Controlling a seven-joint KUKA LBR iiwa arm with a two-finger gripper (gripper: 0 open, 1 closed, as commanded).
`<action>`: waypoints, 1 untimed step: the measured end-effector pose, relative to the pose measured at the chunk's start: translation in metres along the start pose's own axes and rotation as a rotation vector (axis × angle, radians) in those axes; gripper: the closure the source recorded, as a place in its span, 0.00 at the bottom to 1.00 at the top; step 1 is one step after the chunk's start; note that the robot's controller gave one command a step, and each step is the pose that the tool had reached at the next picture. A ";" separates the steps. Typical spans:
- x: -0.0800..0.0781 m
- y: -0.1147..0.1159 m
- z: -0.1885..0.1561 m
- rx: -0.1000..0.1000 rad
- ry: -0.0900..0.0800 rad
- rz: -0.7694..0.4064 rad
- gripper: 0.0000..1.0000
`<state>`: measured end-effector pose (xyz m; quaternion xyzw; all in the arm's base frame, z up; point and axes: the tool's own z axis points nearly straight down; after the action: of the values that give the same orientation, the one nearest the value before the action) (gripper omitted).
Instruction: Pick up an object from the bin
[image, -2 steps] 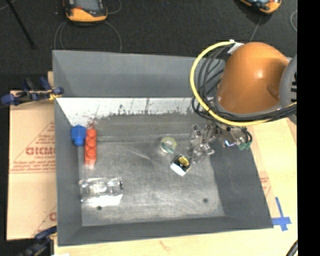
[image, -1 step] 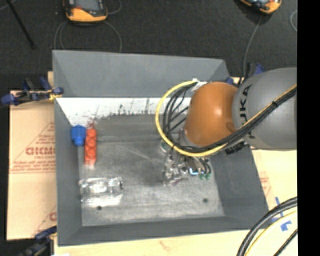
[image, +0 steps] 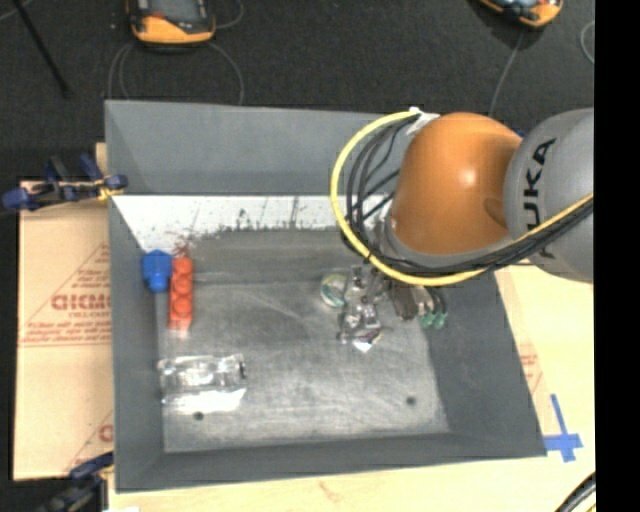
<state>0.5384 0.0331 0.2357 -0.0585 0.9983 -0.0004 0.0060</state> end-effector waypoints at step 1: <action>0.002 0.020 0.080 -0.001 0.014 0.182 1.00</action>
Offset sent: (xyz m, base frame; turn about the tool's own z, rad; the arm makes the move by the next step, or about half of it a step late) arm -0.0031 0.0195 -0.0787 0.1843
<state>0.5350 0.0524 0.1554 0.0323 0.9995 0.0004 -0.0009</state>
